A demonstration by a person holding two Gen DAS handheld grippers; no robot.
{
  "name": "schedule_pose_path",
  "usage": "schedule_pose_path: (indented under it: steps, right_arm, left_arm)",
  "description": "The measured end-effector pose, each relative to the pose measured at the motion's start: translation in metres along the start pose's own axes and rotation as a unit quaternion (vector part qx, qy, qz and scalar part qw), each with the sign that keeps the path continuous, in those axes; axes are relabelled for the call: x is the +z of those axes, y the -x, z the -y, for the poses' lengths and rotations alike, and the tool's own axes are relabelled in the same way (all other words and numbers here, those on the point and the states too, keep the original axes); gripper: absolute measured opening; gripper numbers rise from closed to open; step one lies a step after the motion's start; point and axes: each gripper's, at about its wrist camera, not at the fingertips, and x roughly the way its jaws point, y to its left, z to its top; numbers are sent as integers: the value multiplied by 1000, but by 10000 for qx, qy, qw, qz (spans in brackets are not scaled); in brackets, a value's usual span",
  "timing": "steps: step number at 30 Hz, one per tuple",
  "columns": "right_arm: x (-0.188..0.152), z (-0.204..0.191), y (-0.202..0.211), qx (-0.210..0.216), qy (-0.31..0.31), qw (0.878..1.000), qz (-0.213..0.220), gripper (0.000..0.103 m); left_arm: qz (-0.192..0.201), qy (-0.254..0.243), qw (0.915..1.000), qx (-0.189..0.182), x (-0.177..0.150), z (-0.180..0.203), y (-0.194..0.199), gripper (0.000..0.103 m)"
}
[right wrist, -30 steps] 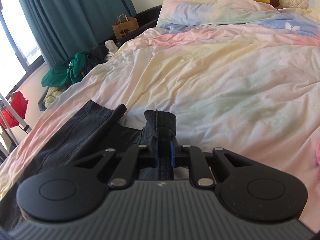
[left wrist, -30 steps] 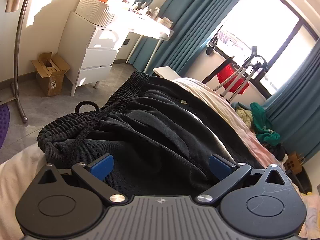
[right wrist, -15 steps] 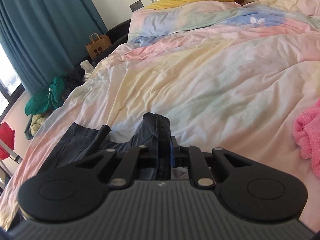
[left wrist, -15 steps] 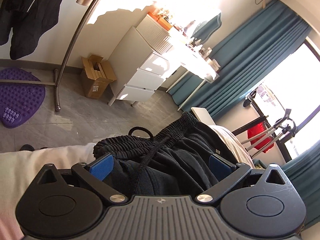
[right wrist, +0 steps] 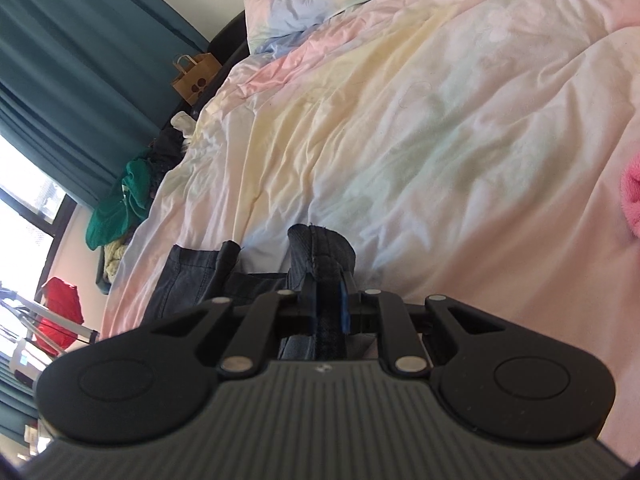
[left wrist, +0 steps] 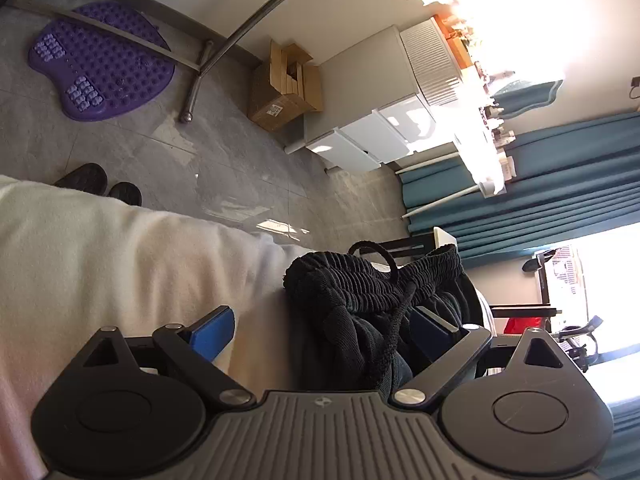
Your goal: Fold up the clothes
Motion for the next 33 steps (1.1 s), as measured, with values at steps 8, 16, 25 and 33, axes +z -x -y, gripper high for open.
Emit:
schedule_pose_path:
  steps: [8,16,25,33]
  right_arm:
    - [2,-9,-1,144,11,9999,41,15]
    - [2,-11,3,305,9,9994,172,14]
    - [3,-14,28,668,-204,9954,654,14]
    - [3,-18,67,1009,-140,9856,1350,13]
  left_arm:
    - [-1279,63,9844,-1205,-11,-4,-31,79]
    - [-1674,-697,9770,-1121,-34,12,-44,49]
    - [-1523,-374,9696,-1879,-33,5,-31,9]
    - [-864,-951,9721,-1962,-38,30,2,7]
